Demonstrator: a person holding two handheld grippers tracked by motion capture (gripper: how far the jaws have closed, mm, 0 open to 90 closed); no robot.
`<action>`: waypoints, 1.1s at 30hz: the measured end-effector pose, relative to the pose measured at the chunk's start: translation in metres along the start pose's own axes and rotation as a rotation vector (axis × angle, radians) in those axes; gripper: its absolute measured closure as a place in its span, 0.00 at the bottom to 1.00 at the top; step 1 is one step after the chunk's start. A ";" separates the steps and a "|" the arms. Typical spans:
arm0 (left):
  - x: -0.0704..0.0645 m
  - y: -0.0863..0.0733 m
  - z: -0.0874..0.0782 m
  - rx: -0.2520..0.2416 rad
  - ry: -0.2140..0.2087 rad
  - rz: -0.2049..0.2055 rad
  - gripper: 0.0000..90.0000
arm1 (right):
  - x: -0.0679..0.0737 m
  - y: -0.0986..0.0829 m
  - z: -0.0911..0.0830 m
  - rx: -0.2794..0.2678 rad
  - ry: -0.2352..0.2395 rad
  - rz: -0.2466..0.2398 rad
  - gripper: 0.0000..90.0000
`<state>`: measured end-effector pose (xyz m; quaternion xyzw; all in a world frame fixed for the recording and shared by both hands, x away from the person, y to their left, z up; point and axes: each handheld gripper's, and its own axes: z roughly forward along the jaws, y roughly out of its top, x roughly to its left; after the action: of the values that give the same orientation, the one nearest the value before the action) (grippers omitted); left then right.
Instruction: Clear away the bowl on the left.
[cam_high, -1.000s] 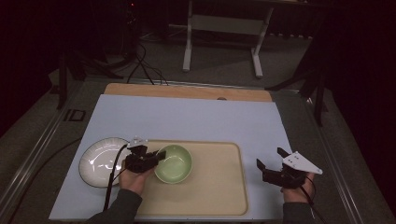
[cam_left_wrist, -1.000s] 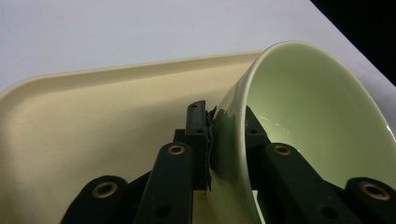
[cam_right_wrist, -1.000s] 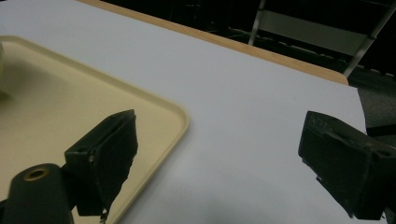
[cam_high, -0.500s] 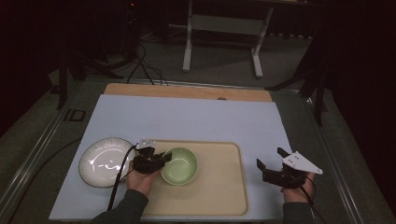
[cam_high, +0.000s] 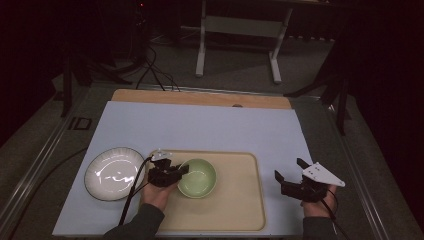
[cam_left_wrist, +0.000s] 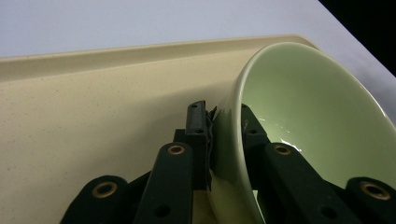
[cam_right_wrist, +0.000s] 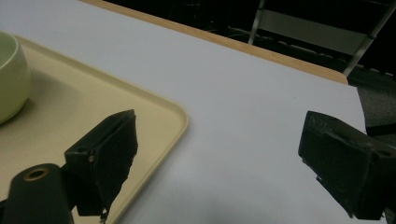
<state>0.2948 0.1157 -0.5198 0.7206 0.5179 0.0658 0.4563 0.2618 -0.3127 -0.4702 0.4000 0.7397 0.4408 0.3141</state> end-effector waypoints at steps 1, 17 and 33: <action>0.000 0.000 0.001 0.001 0.002 -0.001 0.89 | 0.000 0.000 0.000 0.000 0.000 0.000 0.13; 0.002 0.003 -0.001 -0.005 -0.020 -0.005 0.69 | 0.000 0.000 0.000 0.001 0.001 0.000 0.13; 0.003 0.022 -0.042 -0.079 0.103 0.097 0.49 | -0.001 0.000 -0.001 -0.003 0.003 0.003 0.13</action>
<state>0.2877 0.1414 -0.4808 0.7220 0.5021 0.1451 0.4534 0.2615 -0.3135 -0.4700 0.3999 0.7390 0.4428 0.3130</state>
